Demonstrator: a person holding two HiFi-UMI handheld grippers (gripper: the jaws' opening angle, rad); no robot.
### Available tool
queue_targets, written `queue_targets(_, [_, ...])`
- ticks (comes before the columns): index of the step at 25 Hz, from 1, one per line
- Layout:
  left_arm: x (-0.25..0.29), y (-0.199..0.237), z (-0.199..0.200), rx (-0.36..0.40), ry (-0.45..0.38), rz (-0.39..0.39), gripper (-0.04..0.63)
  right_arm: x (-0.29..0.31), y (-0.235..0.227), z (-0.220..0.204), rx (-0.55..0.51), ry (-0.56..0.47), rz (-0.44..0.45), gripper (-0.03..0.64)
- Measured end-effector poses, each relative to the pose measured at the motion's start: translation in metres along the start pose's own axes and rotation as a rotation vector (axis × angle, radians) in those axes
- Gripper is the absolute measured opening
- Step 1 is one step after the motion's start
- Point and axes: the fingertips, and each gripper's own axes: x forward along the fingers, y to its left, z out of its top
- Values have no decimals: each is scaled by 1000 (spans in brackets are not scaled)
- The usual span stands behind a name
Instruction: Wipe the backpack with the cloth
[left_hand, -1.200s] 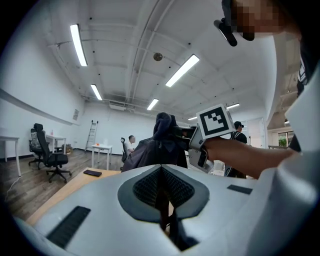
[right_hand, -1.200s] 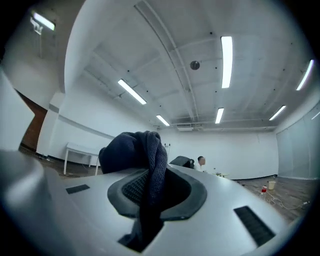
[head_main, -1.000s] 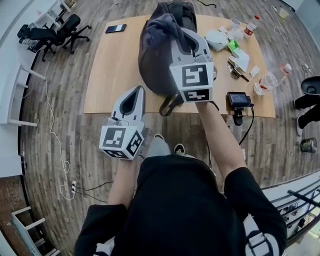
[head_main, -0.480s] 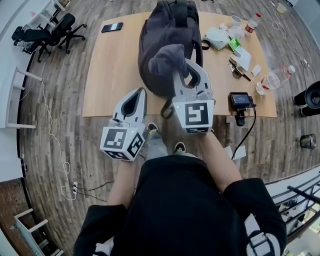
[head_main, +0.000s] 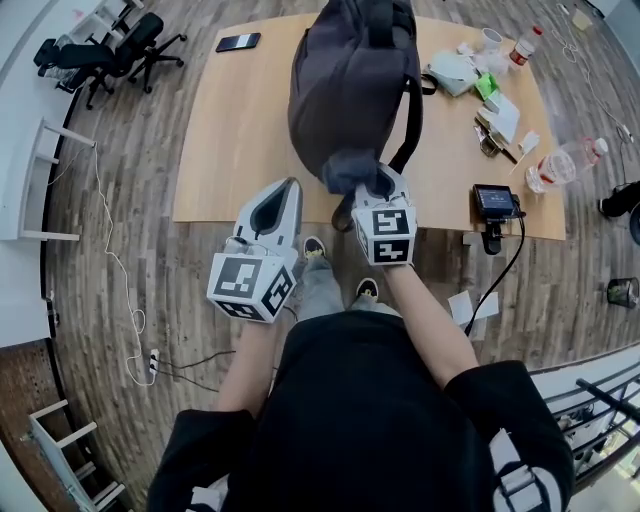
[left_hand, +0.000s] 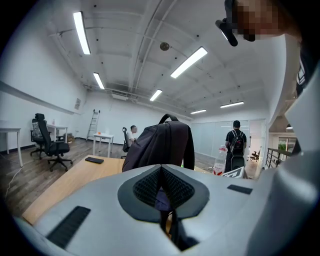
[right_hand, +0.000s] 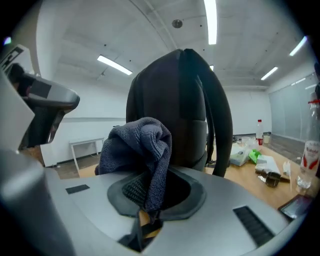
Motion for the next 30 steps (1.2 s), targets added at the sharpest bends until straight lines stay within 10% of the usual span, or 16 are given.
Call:
queue_targets(15, [-19,19,6,-1,-26,54,17,2,36,95,704,-129,165,46])
queue_targets(27, [-21,21,6,-11,-41,68,17,-15,31,199,582,-341,148,46])
queue_targets(30, [-23,23,5,-13,-39,75,17,-17,32,187,395,-355,92,46])
